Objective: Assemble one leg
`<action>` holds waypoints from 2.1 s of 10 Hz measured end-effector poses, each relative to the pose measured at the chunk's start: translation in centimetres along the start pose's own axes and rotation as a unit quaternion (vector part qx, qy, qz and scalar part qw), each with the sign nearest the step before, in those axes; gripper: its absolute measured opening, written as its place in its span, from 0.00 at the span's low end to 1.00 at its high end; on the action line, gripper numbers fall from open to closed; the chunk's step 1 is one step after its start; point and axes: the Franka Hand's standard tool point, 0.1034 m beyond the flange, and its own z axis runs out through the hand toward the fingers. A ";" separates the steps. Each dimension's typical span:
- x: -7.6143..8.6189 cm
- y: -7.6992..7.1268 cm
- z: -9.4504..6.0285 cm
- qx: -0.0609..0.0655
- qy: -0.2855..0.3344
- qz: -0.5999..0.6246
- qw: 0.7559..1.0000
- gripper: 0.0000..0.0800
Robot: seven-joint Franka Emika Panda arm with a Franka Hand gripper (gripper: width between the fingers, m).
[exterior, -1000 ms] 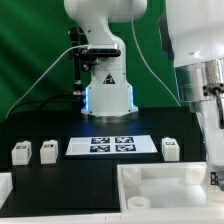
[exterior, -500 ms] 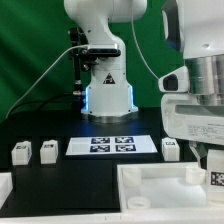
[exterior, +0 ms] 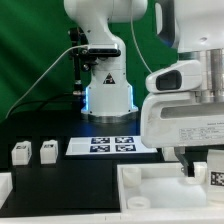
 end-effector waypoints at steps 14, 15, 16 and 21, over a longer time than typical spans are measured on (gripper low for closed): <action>-0.3 -0.1 0.4 0.023 -0.003 0.773 0.634 0.37; -0.4 -0.1 0.5 0.023 -0.003 0.772 0.635 0.60; -0.4 -0.1 0.5 0.023 -0.003 0.753 0.658 0.76; -0.5 -0.1 0.6 0.017 0.006 0.444 0.896 0.81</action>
Offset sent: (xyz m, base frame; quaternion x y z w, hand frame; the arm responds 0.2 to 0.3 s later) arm 0.0000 0.0000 0.0000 0.0000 0.0000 0.2667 0.9638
